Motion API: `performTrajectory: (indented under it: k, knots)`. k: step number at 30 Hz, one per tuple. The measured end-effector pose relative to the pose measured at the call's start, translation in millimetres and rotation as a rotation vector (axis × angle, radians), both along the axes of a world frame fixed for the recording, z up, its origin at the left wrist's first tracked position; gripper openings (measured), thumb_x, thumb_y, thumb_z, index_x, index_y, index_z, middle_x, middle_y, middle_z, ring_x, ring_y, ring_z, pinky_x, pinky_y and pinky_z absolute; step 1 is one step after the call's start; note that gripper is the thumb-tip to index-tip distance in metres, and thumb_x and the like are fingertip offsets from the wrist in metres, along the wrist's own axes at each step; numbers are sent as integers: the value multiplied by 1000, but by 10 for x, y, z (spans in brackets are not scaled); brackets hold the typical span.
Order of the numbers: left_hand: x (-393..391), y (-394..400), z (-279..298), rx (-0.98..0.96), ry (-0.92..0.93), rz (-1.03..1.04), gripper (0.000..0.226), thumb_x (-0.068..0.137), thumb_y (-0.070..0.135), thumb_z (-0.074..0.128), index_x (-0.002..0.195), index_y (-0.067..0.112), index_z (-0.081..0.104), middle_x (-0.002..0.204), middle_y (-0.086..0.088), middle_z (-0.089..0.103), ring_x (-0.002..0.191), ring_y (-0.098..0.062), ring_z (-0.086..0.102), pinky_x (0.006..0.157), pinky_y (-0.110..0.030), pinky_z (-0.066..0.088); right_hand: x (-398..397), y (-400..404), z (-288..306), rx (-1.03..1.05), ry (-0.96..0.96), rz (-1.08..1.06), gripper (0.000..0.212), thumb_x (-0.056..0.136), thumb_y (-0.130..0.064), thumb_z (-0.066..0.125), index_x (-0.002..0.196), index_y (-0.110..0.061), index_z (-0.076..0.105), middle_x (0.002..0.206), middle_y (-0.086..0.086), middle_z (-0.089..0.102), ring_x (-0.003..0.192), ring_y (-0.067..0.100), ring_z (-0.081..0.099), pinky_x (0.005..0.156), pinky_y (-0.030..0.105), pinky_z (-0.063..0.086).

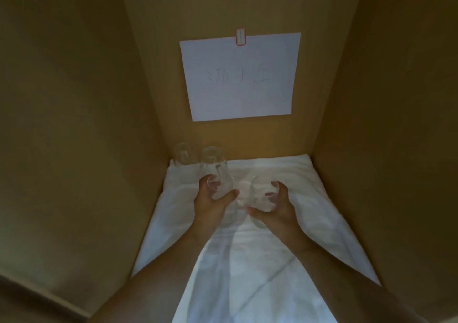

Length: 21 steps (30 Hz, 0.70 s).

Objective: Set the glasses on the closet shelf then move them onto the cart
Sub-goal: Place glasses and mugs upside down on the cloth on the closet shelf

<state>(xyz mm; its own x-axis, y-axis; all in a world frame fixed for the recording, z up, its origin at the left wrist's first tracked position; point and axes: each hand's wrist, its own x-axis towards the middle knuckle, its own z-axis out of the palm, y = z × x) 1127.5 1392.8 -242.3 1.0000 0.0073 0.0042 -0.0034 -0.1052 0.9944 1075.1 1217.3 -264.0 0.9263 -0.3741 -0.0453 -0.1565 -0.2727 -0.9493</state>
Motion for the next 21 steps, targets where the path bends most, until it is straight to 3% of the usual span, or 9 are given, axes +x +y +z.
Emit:
performTrajectory:
  k: [3, 6, 10, 12, 14, 17, 21]
  knots:
    - [28, 18, -12, 35, -8, -43, 70, 74, 26, 91, 129, 28, 48, 121, 5, 60, 116, -15, 58, 101, -35, 51, -67, -87, -173, 19, 72, 75, 117, 60, -10, 97, 149, -27, 23, 129, 1, 51, 121, 19, 54, 99, 30, 49]
    - [47, 33, -14, 34, -3, -70, 70, 73, 27, 91, 128, 30, 48, 123, 4, 60, 117, -16, 59, 102, -36, 51, -69, -129, -198, -26, 116, 90, 104, 62, -3, 93, 142, -23, 30, 128, 3, 54, 116, 19, 56, 89, 23, 46]
    - [54, 39, 0, 24, -10, -85, 66, 73, 25, 92, 121, 35, 47, 122, 4, 60, 117, -17, 59, 101, -37, 52, 66, -140, 3, -95, 168, 29, 92, 56, -25, 99, 124, -27, 36, 114, 5, 60, 95, 14, 61, 86, 31, 56]
    - [51, 50, -8, 13, -8, -90, 66, 72, 25, 93, 119, 36, 48, 120, 3, 60, 116, -18, 59, 101, -37, 52, 165, -187, 163, -212, 186, 5, 95, 50, -47, 96, 123, -32, 38, 109, -1, 59, 94, 16, 63, 84, 35, 57]
    - [45, 56, 0, -4, -4, -88, 69, 64, 33, 95, 116, 38, 49, 119, 4, 61, 116, -18, 60, 101, -37, 53, 280, -249, 310, -301, 174, -28, 96, 48, -61, 92, 127, -36, 42, 116, 2, 54, 95, 21, 64, 85, 35, 57]
    - [58, 48, -1, -19, 8, -80, 81, 46, 54, 90, 114, 41, 49, 118, 4, 61, 115, -18, 60, 101, -40, 53, 470, -323, 503, -437, 181, -25, 95, 58, -56, 92, 139, -33, 47, 131, 11, 39, 106, 30, 60, 94, 35, 53]
    - [95, 51, -16, -26, 7, -80, 83, 44, 58, 88, 115, 42, 48, 118, 6, 60, 115, -17, 61, 101, -40, 53, 732, -319, 701, -617, 151, 28, 97, 59, -43, 96, 139, -19, 45, 133, 12, 40, 115, 33, 56, 95, 37, 51]
